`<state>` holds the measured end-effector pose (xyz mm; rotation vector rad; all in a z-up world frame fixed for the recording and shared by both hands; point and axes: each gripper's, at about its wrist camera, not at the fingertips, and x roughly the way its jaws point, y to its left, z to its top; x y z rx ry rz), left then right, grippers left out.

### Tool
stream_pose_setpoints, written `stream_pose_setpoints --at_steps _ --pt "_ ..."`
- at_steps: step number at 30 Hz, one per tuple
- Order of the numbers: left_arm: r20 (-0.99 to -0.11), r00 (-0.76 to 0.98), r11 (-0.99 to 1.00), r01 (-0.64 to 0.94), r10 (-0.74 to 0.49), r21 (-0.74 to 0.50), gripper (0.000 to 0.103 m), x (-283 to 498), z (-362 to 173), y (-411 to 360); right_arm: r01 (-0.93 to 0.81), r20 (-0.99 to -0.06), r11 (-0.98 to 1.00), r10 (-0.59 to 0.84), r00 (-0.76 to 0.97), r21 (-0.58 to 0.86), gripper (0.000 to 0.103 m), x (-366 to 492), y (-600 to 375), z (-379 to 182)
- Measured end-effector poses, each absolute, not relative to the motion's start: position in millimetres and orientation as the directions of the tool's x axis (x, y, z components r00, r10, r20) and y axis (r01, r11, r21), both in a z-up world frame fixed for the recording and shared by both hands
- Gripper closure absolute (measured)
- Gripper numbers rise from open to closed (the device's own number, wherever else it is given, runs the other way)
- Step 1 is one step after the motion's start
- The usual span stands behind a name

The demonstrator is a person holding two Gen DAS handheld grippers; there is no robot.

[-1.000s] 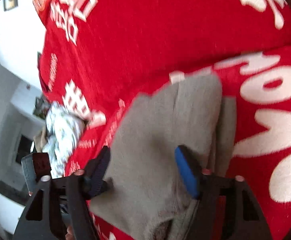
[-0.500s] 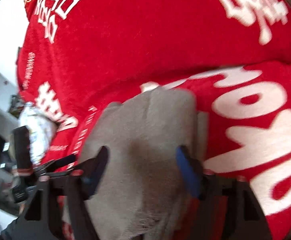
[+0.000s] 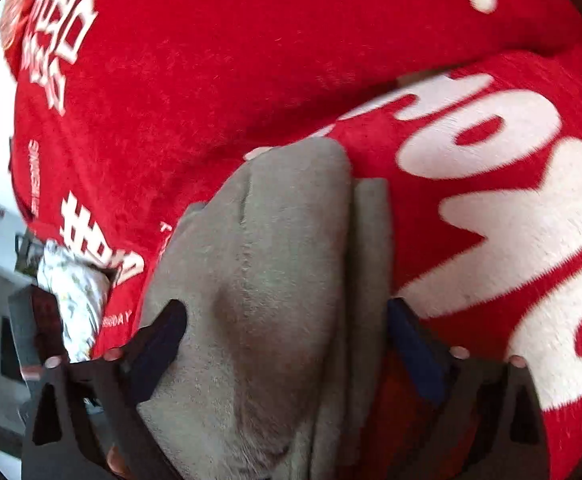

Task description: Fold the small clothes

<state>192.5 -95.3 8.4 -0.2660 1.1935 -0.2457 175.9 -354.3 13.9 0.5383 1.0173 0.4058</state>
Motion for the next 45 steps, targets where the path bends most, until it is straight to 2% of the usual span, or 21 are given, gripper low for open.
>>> stream_pose_setpoints --at_steps 4,5,6,7,8,9,11,14,17,45 --pt "-0.869 0.352 0.936 0.079 -0.348 -0.343 0.000 195.0 4.6 -100.0 -0.145 -0.724 0.857 0.499 0.477 0.495 0.003 175.2 -334.7 14.8" --pt "-0.869 0.351 0.936 0.089 -0.349 -0.340 0.005 195.6 4.7 -102.8 -0.160 -0.730 0.867 0.485 0.481 0.471 0.012 175.8 -330.5 14.7" --pt "-0.867 0.347 0.933 0.104 -0.358 -0.344 0.012 196.2 5.6 -106.4 -0.168 -0.735 0.872 0.479 0.480 0.459 0.026 176.4 -328.0 15.0" --pt "-0.864 0.349 0.932 0.114 -0.362 -0.344 0.018 196.2 8.0 -109.4 -0.179 -0.727 0.859 0.503 0.468 0.479 0.033 177.2 -326.6 15.6" --pt "-0.865 0.357 0.935 0.116 -0.353 -0.334 0.024 195.3 11.3 -111.6 -0.180 -0.715 0.840 0.532 0.453 0.511 0.047 177.5 -326.9 15.9" --pt "-0.863 0.365 0.937 0.123 -0.349 -0.326 0.028 195.0 13.7 -113.0 -0.181 -0.711 0.834 0.541 0.450 0.521 0.052 177.1 -326.4 16.7" --pt "-0.854 0.402 0.944 0.153 -0.329 -0.292 0.038 188.5 21.5 -117.8 -0.197 -0.718 0.851 0.518 0.464 0.487 0.055 173.6 -321.0 22.2" --pt "-0.842 0.435 0.948 0.169 -0.318 -0.271 0.049 181.3 31.7 -120.3 -0.201 -0.713 0.854 0.513 0.477 0.480 0.058 169.0 -318.4 30.6" --pt "-0.840 0.444 0.950 0.175 -0.310 -0.258 0.051 178.1 37.2 -122.0 -0.213 -0.704 0.854 0.514 0.491 0.475 0.058 163.4 -317.4 39.2" --pt "-0.822 0.482 0.953 0.158 -0.302 -0.258 0.051 95.6 50.2 -77.9 -0.277 -0.701 0.873 0.487 0.521 0.401 0.059 84.8 -271.3 62.1"
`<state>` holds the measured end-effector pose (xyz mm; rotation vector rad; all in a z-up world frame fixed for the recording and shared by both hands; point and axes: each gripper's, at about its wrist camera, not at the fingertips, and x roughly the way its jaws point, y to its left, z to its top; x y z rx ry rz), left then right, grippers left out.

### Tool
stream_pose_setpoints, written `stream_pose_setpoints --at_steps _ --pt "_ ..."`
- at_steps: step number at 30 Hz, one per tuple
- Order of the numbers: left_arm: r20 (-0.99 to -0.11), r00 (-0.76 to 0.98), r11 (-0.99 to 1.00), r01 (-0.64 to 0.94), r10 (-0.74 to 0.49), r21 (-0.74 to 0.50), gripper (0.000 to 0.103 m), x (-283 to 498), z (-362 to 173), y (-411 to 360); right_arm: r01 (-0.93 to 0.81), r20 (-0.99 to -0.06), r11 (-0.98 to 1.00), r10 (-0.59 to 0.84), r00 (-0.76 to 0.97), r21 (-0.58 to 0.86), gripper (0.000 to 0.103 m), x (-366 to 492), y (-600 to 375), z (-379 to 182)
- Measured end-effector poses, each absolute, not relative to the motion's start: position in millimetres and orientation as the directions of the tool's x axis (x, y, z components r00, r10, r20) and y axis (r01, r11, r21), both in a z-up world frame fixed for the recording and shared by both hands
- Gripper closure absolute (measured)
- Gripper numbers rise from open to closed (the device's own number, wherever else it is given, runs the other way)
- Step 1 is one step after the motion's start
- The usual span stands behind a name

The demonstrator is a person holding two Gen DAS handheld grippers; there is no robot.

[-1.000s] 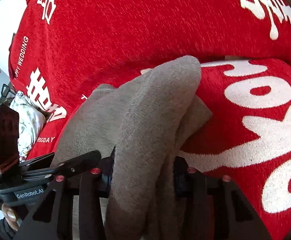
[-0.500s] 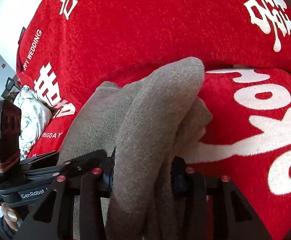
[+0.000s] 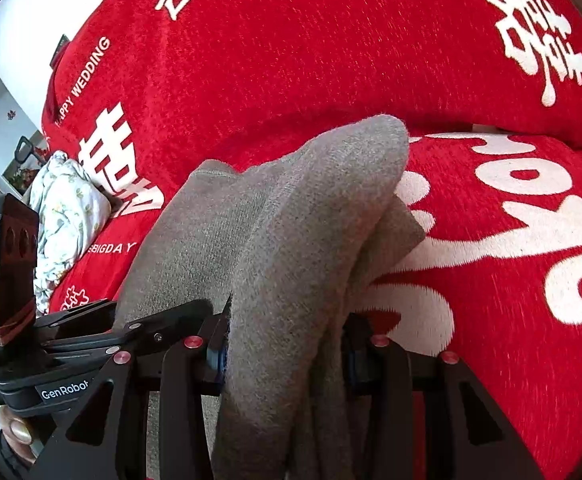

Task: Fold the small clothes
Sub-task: 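Hold the folded sweater edge closed in both grippers side by side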

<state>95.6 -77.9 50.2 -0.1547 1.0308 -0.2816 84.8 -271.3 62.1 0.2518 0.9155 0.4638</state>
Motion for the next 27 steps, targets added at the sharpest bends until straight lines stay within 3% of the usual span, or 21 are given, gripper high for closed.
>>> stream_pose_setpoints --at_steps 27 --pt "-0.806 0.518 0.958 0.167 -0.288 -0.234 0.051 29.2 53.0 -67.2 -0.293 -0.682 0.881 0.472 0.559 0.370 0.059 18.1 -258.9 64.9"
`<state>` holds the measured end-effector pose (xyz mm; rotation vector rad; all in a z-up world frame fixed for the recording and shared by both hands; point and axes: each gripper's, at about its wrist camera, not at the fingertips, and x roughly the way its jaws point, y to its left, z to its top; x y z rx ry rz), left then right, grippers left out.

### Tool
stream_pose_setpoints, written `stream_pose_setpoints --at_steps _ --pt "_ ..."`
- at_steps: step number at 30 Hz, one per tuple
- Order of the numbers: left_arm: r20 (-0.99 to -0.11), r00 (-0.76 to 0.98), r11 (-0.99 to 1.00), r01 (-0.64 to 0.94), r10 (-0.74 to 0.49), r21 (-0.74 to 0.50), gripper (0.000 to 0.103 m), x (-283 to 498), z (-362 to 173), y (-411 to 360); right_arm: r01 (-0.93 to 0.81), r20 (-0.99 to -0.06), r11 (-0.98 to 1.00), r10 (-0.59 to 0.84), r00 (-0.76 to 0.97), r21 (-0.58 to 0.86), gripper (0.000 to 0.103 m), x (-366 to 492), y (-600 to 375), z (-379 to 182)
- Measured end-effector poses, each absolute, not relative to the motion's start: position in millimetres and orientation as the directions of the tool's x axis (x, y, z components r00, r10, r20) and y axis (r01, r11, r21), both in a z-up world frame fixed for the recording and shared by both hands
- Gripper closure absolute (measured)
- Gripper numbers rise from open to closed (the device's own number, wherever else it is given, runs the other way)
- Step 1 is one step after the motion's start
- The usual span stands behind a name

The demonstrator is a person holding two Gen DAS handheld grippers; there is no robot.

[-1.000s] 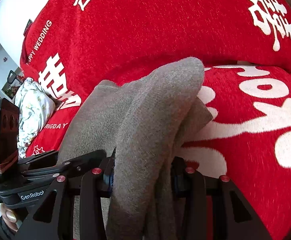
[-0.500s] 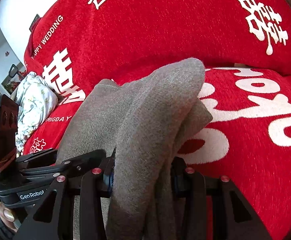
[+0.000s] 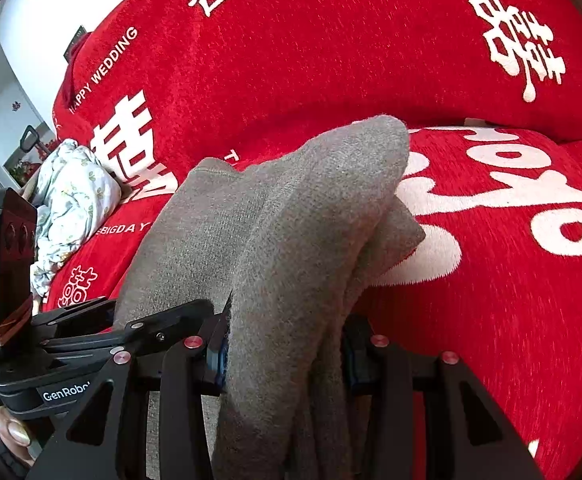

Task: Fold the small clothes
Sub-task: 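Hold the folded sweater edge closed in both grippers side by side, then open both grippers and release the folded sweater on the seat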

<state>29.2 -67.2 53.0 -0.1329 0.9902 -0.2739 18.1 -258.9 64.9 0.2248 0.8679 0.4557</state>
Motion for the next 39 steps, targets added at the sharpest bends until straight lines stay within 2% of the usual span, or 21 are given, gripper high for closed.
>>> stream_pose_setpoints --at_steps 23,39 --pt "-0.796 0.537 0.960 0.168 -0.278 -0.222 0.051 -10.3 53.7 -60.2 -0.330 -0.647 0.884 0.467 0.603 0.330 0.059 -23.8 -250.4 68.9" --pt "-0.800 0.533 0.961 0.164 -0.275 -0.221 0.051 -19.7 44.3 -55.9 -0.336 -0.659 0.872 0.489 0.571 0.356 0.059 -23.1 -251.4 54.9"
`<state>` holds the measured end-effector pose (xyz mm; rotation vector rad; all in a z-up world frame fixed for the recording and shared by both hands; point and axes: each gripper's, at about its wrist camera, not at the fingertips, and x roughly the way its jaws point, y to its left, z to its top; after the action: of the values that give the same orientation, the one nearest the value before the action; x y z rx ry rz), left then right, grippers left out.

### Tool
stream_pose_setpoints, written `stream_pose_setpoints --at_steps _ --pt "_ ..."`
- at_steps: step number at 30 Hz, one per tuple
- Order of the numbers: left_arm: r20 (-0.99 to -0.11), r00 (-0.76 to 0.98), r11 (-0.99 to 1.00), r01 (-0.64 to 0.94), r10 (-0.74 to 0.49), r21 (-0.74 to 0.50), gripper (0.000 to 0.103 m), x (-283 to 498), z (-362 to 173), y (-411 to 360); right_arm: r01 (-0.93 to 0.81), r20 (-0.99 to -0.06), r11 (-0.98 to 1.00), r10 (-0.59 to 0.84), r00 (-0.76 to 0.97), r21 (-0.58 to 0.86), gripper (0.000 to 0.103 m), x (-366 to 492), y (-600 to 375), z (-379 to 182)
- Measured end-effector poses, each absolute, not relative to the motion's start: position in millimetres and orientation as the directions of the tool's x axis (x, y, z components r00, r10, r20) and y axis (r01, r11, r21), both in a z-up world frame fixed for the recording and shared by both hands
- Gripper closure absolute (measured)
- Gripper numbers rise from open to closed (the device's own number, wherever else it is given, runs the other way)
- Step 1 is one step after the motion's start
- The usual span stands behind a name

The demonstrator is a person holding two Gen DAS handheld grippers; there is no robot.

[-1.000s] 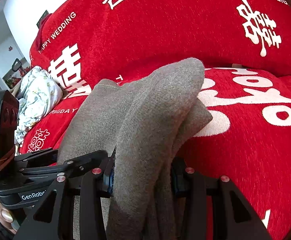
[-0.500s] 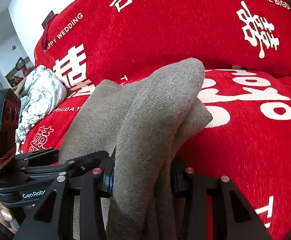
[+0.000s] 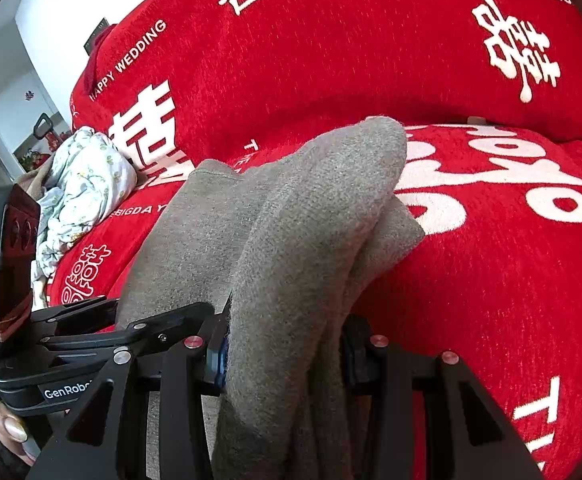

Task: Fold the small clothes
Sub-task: 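Open both grippers and release the folded sweater on the seat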

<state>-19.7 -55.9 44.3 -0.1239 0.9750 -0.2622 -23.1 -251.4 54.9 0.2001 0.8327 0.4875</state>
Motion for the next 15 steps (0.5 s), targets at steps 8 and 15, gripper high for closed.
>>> stream_pose_setpoints --at_steps 8,15 --pt "-0.794 0.545 0.963 0.154 -0.270 -0.222 0.025 -24.0 33.9 -41.5 -0.286 -0.669 0.843 0.536 0.516 0.455 0.047 -14.1 -268.6 35.9" --pt "-0.748 0.621 0.971 0.105 -0.234 -0.216 0.025 -32.8 61.1 -20.8 -0.178 -0.634 0.863 0.473 0.611 0.473 0.038 -25.7 -304.7 51.2"
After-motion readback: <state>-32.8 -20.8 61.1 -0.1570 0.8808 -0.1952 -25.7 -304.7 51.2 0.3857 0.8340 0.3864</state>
